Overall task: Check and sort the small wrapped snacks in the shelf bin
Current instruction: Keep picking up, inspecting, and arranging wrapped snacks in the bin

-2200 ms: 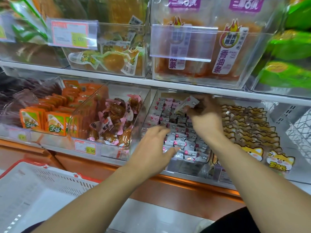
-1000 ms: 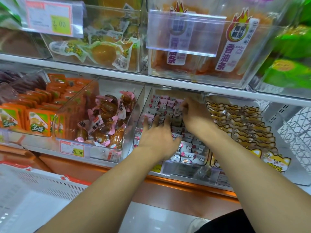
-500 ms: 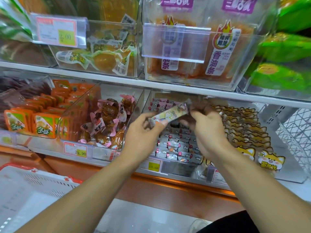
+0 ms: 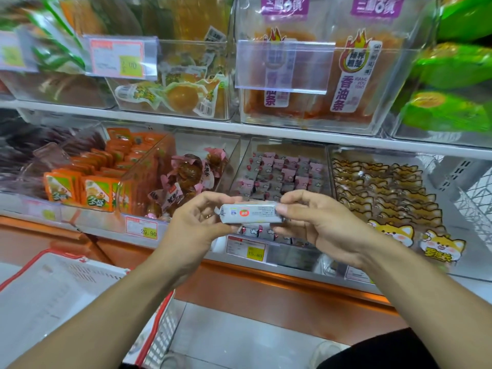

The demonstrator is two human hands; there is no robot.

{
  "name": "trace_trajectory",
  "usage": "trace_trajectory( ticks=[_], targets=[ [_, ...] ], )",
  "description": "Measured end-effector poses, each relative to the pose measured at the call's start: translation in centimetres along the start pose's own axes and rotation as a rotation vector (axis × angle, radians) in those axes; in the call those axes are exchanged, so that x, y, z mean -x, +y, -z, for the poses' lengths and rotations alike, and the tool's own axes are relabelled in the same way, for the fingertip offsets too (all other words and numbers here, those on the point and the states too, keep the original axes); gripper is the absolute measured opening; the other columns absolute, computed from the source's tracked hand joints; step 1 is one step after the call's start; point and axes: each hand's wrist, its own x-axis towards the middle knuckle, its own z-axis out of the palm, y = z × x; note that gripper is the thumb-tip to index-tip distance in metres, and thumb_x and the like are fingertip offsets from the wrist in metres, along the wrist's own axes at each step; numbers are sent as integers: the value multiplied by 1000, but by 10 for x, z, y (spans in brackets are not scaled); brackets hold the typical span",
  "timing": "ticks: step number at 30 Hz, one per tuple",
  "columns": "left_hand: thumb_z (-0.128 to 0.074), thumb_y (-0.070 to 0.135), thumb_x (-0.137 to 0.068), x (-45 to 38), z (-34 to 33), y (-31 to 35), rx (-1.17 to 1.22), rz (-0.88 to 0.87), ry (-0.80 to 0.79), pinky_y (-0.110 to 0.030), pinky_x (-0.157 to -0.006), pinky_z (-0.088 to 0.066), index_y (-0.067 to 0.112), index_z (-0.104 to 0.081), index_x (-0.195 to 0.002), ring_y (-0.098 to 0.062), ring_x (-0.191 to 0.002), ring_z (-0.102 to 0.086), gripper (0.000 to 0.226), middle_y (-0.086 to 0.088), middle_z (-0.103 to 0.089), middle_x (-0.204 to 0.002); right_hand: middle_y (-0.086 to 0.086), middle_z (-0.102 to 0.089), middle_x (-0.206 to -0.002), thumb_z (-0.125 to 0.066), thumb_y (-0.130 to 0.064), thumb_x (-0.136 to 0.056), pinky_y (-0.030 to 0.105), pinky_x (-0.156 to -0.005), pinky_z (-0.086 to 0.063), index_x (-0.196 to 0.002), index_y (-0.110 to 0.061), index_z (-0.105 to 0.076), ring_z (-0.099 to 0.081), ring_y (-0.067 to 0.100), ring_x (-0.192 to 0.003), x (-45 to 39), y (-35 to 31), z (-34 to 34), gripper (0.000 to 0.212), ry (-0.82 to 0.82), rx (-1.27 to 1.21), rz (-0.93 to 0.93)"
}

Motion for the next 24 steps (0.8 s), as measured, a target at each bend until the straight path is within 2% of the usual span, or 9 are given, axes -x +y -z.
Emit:
trace_trajectory(
  ticks=[3, 6, 10, 12, 14, 17, 19, 21, 24],
  targets=[
    [-66, -21, -76, 0, 3, 0, 145, 97, 22, -31, -81, -61, 9, -60, -121, -32, -106, -72, 54, -16, -74, -115, 14, -73, -101, -81, -9, -71, 28, -71, -62, -105, -4, -63, -74, 31, -93, -3, 4, -2, 39, -4, 39, 98],
    [-67, -7, -75, 1, 6, 5, 411, 272, -46, -35, -81, -62, 5, -57, -127, -42, -108, -70, 54, -27, -70, -117, 4, -72, -103, -86, -18, -67, 26, -78, -60, -106, -17, -67, -73, 20, -91, -4, 5, -2, 43, 64, 345, 286],
    [-72, 16, -80, 1, 1, 7, 403, 292, 23, -32, -81, -62, 2, -61, -124, -31, -106, -72, 47, -25, -70, -120, -5, -74, -107, -90, -5, -69, 28, -85, -58, -102, -29, -69, -69, 11, -100, -5, 7, -3, 46, 13, 618, 432],
    [-71, 9, -76, -2, 1, 5, 340, 230, 70, -29, -80, -62, 4, -64, -120, -27, -103, -72, 45, -20, -72, -118, -7, -73, -110, -90, -6, -69, 28, -87, -57, -102, -34, -70, -67, 10, -106, -6, 8, -3, 48, -34, 613, 406],
    [-69, -4, -76, -3, 3, 5, 312, 168, 48, -28, -81, -61, 4, -64, -113, -26, -102, -71, 39, -15, -73, -116, -8, -71, -117, -92, -19, -69, 30, -89, -57, -106, -35, -71, -67, 13, -110, -7, 10, -3, 45, -59, 551, 326],
    [-61, -24, -75, -3, 3, 6, 292, 94, 15, -24, -72, -59, 6, -65, -105, -18, -92, -73, 43, -9, -75, -106, -3, -71, -118, -87, -36, -72, 25, -80, -57, -108, -27, -73, -72, 15, -97, -9, 13, -4, 39, -58, 392, 187],
    [-54, -33, -74, -3, 2, 6, 267, 47, 2, -24, -68, -59, 7, -64, -105, -16, -90, -73, 51, -8, -75, -104, 2, -73, -114, -82, -29, -77, 25, -76, -59, -110, -18, -71, -74, 18, -94, -9, 16, -7, 37, -86, 315, 137],
    [-55, -34, -71, -3, 1, 6, 287, 28, -3, -27, -72, -60, 7, -62, -113, -20, -99, -73, 59, -10, -75, -110, -1, -74, -109, -82, -18, -78, 26, -74, -59, -108, -16, -70, -75, 21, -96, -8, 19, -11, 33, -54, 348, 199],
    [-70, -16, -69, -3, 1, 5, 351, 100, 15, -31, -83, -62, 7, -59, -122, -25, -101, -72, 59, -16, -74, -115, -5, -76, -107, -86, -9, -75, 20, -68, -56, -103, -19, -71, -73, 13, -95, -9, 22, -16, 33, 75, 476, 387]
  ],
)
